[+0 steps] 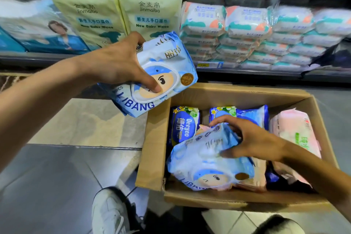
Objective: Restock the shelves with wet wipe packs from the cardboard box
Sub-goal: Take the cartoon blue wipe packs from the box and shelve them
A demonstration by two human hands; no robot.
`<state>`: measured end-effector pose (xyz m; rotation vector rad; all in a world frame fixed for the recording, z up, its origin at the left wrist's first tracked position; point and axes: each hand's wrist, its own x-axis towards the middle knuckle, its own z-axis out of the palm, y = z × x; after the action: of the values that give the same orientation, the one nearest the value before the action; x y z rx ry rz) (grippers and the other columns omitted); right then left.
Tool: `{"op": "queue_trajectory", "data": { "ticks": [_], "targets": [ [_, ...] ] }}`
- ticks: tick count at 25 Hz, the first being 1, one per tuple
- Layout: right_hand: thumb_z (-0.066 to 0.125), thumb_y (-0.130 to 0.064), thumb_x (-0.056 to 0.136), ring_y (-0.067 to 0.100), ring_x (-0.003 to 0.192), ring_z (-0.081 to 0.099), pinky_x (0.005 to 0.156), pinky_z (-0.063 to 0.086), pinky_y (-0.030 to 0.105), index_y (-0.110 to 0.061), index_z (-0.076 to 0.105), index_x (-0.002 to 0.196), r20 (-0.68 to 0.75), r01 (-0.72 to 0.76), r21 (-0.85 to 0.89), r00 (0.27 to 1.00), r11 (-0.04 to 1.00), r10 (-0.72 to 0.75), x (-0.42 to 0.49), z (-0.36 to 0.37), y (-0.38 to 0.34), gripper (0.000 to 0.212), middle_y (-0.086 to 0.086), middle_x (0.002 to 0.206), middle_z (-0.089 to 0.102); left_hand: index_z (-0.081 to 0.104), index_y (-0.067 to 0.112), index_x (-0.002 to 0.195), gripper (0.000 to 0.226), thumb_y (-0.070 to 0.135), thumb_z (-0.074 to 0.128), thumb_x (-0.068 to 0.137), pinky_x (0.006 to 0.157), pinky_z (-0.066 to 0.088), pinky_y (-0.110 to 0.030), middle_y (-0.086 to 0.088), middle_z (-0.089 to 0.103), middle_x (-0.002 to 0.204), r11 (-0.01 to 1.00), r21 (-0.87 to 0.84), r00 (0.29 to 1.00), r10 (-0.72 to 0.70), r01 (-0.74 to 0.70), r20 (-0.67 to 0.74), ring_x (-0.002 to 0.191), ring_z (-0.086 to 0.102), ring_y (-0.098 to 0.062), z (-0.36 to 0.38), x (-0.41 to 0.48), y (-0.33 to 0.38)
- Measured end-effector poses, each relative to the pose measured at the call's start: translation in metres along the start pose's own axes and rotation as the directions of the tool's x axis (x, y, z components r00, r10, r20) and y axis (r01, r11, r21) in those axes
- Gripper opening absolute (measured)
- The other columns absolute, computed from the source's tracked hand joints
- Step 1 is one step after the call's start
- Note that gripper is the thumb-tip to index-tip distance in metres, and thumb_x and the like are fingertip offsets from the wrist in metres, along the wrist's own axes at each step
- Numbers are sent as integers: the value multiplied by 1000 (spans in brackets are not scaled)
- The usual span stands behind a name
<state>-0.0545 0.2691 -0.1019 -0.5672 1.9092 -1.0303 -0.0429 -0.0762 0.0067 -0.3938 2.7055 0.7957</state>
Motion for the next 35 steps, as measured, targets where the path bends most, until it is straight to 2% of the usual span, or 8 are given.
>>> {"op": "queue_trajectory", "data": {
  "ticks": [3, 5, 8, 15, 22, 27, 32, 35],
  "targets": [
    [75, -10, 73, 19, 99, 71, 80, 59, 28, -12, 64, 125, -157, 1, 388, 985, 922, 65, -15, -38, 8, 53, 13, 113, 74, 36, 29, 130, 106, 51, 95, 44, 77, 54, -36, 8, 61, 103, 1000, -20, 1000, 16, -16, 3, 86, 63, -12, 7, 3, 11],
    [73, -13, 73, 21, 90, 74, 75, 62, 31, -8, 66, 119, -229, -28, 523, 958, 852, 173, -12, -44, 22, 48, 13, 105, 77, 38, 31, 128, 108, 53, 95, 39, 80, 56, -39, 7, 63, 103, 999, -45, 1000, 12, -11, 3, 87, 65, -15, 11, 3, 16],
    [72, -33, 84, 20, 90, 76, 79, 63, 37, -14, 69, 117, -321, -157, 433, 893, 887, 315, 7, -34, 37, 38, 10, 107, 79, 39, 30, 129, 109, 51, 96, 39, 76, 56, -37, 7, 64, 103, 997, -76, 1000, 14, -13, 12, 87, 67, -14, 18, 5, 27],
    [62, -40, 95, 12, 78, 66, 54, 47, 16, -22, 58, 107, -287, -268, 357, 880, 895, 378, 33, -28, 29, 22, 4, 97, 69, 38, 28, 131, 105, 43, 98, 45, 70, 55, -34, 6, 66, 102, 995, -96, 1000, 18, -16, 21, 83, 68, -13, 21, 10, 33],
    [66, -59, 88, 25, 99, 74, 66, 64, 43, -29, 64, 118, -184, -345, 433, 871, 833, 456, 27, -24, 14, 42, 7, 108, 76, 37, 25, 131, 100, 32, 98, 51, 62, 55, -29, 0, 66, 100, 990, -140, 1000, 6, -6, -2, 79, 69, -14, 18, 12, 20],
    [67, -67, 82, 28, 92, 78, 72, 64, 49, -33, 70, 115, -132, -367, 429, 878, 825, 459, 24, -22, 8, 47, 4, 103, 79, 38, 28, 129, 100, 32, 99, 50, 77, 59, -43, -3, 67, 106, 978, -208, 1000, -5, -1, -30, 87, 71, -22, 9, 9, 4],
    [82, -47, 79, 29, 93, 76, 76, 64, 49, -22, 71, 114, -160, -354, 399, 881, 846, 445, 29, -11, 1, 45, 9, 98, 80, 39, 30, 128, 104, 37, 99, 43, 77, 60, -50, -5, 67, 108, 967, -253, 999, -21, 10, -41, 88, 72, -26, 2, -1, -8],
    [92, -31, 63, 20, 82, 76, 63, 61, 33, -15, 68, 113, -251, -251, 379, 899, 891, 360, 18, -13, -4, 58, 15, 102, 78, 40, 32, 127, 104, 37, 99, 41, 73, 61, -48, -2, 69, 106, 958, -286, 999, -12, -1, -44, 83, 74, -23, -6, -11, -11]
  ]
}}
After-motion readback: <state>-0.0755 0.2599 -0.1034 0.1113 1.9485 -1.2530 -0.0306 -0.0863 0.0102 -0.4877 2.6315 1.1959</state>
